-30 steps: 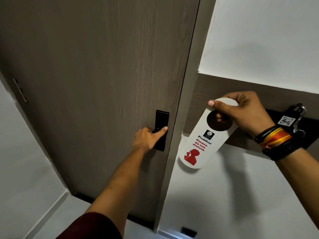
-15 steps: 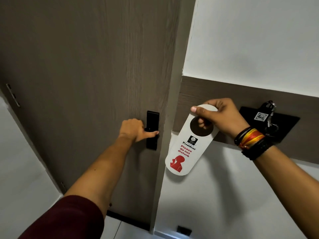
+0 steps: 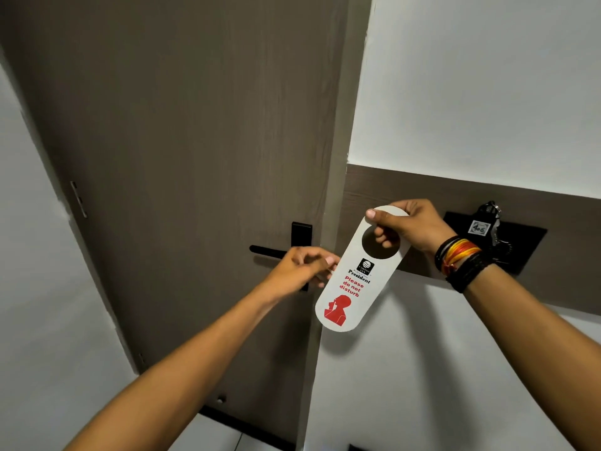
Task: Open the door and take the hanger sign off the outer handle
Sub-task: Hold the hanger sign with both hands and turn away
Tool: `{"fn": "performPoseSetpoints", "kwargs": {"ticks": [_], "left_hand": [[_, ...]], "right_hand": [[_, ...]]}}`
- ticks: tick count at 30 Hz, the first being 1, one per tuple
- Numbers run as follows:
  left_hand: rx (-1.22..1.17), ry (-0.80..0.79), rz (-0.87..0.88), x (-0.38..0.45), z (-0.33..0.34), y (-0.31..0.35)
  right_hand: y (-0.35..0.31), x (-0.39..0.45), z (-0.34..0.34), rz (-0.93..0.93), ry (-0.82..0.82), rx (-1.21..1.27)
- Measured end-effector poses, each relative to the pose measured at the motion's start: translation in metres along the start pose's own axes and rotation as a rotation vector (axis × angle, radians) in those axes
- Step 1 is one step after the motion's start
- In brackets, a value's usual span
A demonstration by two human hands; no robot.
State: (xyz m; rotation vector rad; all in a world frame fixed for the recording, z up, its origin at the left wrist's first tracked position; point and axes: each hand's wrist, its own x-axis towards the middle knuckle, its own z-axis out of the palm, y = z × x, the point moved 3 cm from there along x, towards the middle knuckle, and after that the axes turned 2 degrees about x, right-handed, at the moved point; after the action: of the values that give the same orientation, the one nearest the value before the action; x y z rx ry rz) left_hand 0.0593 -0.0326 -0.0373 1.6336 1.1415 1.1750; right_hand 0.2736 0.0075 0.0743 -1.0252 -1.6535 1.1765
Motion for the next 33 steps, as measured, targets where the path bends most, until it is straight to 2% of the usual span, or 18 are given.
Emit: {"fn": "performPoseSetpoints", "kwargs": {"ticks": [8,12,15,18,20,33], "left_hand": [[-0.022,-0.035,-0.018,-0.01,0.017,0.01],[-0.073,0.058,-0.047,-0.008,0.025,0.01],[-0.134,0.114,-0.034,-0.006,0.033,0.004],[-0.149,0.082,-0.043,-0.006,0.053,-0.004],[-0.16,0.052,-0.054,-0.005,0.072,-0.009],[-0.091,-0.118,-0.044,0.025,0.216,0.017]], "right_hand": [[0.003,-0.006,-0.002,-0.025,0.048,-0.009],[0.008,-0.034,-0.014,-0.046,0.123,0.04],[0.045,-0.076,-0.021,0.02,0.162,0.094],[0.089,-0.116,-0.021,0.136,0.169,0.025],[0.106,-0.129,-0.031,0.161,0.244,0.02],[0.144,-0.185,-0.17,0.191,0.373,0.013]]}}
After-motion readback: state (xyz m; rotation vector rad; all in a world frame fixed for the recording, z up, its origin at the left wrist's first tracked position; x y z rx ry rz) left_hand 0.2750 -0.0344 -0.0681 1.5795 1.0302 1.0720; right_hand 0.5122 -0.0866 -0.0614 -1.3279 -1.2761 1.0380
